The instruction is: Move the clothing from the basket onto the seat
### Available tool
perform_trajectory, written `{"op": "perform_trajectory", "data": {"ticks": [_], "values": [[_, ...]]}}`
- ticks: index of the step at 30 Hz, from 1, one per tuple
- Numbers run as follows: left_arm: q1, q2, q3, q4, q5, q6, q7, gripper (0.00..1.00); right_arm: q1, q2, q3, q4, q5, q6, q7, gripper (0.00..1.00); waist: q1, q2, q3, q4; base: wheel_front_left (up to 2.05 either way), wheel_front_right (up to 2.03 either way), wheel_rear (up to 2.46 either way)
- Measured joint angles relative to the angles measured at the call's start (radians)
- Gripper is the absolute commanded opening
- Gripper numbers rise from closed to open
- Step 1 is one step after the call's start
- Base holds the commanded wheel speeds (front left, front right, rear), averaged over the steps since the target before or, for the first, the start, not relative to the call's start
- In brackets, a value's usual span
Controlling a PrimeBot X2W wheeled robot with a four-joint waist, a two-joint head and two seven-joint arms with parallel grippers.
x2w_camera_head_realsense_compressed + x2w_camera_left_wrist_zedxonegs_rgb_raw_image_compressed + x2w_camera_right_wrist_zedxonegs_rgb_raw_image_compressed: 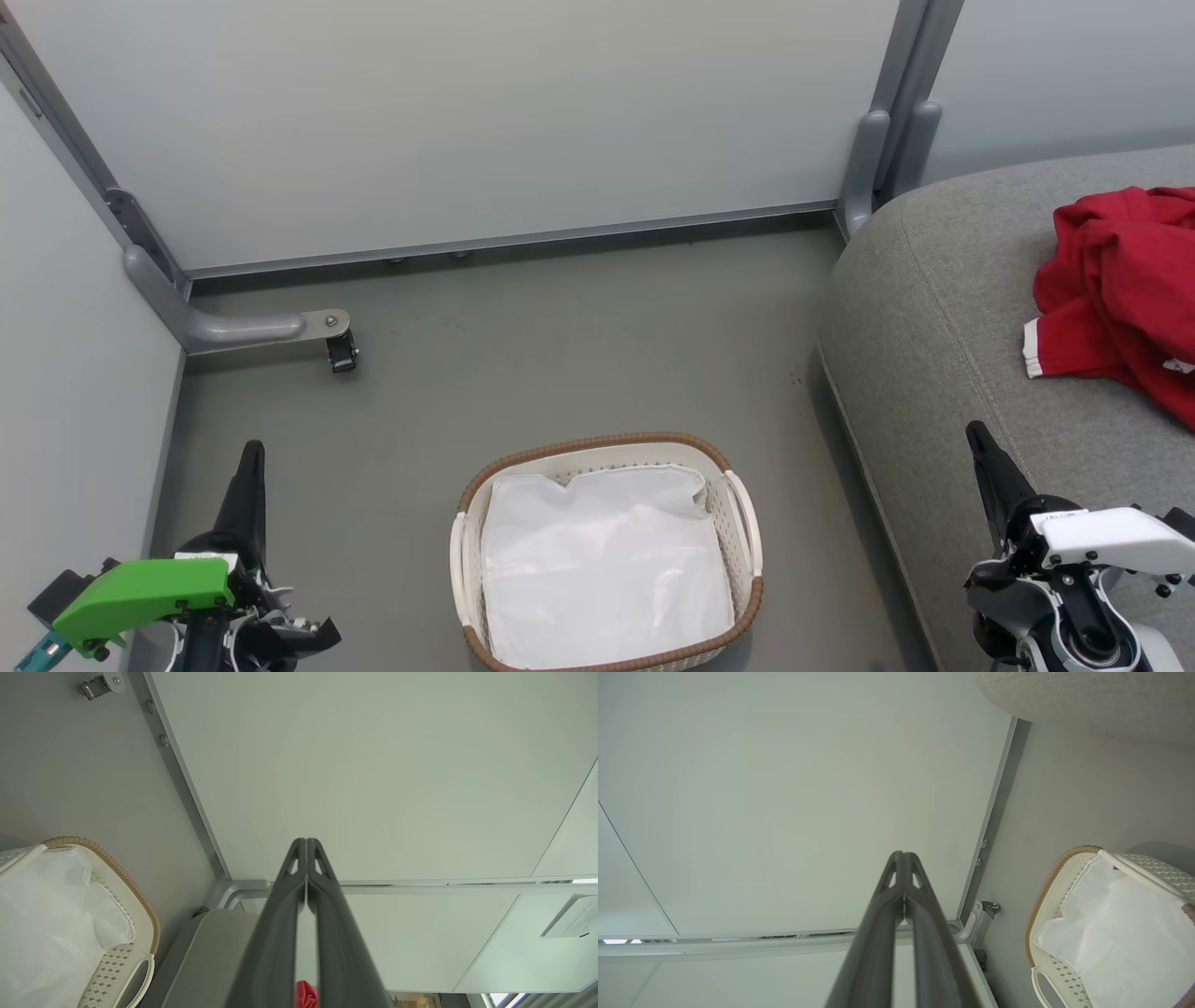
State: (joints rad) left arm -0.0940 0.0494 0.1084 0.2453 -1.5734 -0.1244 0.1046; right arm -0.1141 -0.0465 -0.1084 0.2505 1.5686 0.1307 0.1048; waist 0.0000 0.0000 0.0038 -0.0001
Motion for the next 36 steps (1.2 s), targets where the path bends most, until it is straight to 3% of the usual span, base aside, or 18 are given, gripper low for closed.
{"op": "perform_trajectory", "data": {"ticks": [36], "values": [[-0.010,0.000,0.006,0.000,-0.037,-0.004,0.010,0.00,0.001,-0.001,-0.006,-0.005,0.042,0.000,0.009,0.00,0.0000,0.0000,-0.001,0.000,0.00,0.00,0.00]]}}
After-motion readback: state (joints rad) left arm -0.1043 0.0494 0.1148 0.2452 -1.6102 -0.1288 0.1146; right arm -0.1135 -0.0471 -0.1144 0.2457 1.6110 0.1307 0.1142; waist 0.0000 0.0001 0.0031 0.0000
